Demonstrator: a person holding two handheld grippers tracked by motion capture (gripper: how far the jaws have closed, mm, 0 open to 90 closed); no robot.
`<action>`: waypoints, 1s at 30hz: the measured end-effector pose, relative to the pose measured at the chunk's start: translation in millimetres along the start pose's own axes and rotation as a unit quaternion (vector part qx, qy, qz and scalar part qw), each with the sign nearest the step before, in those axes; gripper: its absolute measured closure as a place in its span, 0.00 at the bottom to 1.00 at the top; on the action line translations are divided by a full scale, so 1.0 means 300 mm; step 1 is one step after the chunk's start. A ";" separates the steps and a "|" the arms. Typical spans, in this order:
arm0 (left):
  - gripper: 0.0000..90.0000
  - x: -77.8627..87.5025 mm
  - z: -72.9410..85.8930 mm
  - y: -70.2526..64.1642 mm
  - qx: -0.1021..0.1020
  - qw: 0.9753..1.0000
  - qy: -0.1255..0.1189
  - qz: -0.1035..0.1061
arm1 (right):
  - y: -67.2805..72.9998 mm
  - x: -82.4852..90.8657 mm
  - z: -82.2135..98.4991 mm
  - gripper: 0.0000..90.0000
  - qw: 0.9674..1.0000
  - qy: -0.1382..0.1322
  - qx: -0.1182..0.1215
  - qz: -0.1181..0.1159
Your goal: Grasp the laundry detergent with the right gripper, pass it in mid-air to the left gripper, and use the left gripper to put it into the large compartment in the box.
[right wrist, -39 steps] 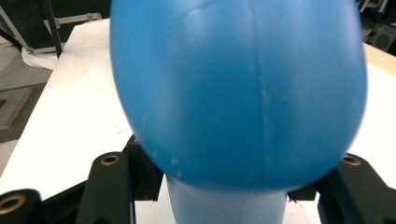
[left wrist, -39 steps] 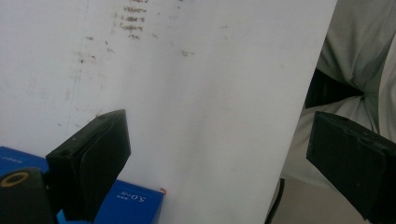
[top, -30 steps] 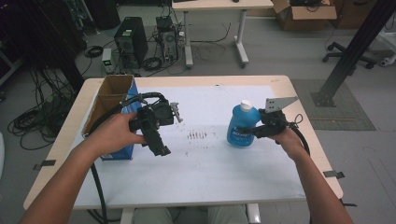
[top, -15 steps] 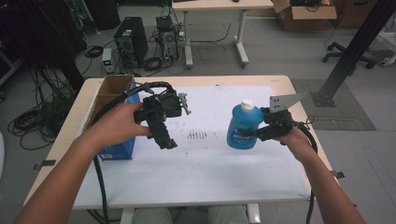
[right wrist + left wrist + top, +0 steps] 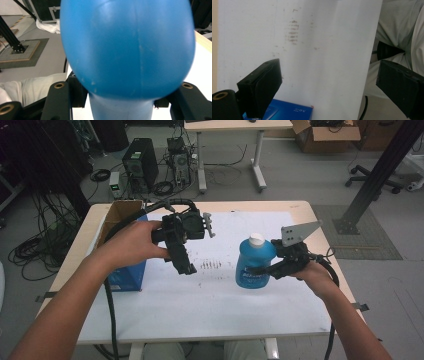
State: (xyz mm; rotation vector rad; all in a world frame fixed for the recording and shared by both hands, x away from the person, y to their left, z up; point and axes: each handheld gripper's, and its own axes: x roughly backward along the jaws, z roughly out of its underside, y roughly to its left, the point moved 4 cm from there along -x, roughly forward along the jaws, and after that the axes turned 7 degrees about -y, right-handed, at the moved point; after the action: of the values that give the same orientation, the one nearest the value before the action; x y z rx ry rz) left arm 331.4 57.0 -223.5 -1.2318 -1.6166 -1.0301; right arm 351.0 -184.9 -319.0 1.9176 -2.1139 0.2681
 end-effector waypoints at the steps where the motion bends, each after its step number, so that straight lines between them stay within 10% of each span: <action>1: 0.08 0.004 -0.011 -0.001 -0.003 1.000 0.000 0.003 | 0.013 -0.009 -0.008 0.47 1.000 0.002 0.004 -0.004; 30: 0.08 0.006 -0.100 -0.035 -0.050 0.998 0.011 0.033 | 0.069 -0.185 -0.045 0.47 0.998 0.014 0.015 -0.055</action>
State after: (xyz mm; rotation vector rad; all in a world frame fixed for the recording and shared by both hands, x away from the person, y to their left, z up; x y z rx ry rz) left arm 324.9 27.3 -213.6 -1.3264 -1.5124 -1.0906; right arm 336.1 -126.0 -323.3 2.0275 -1.9888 0.3047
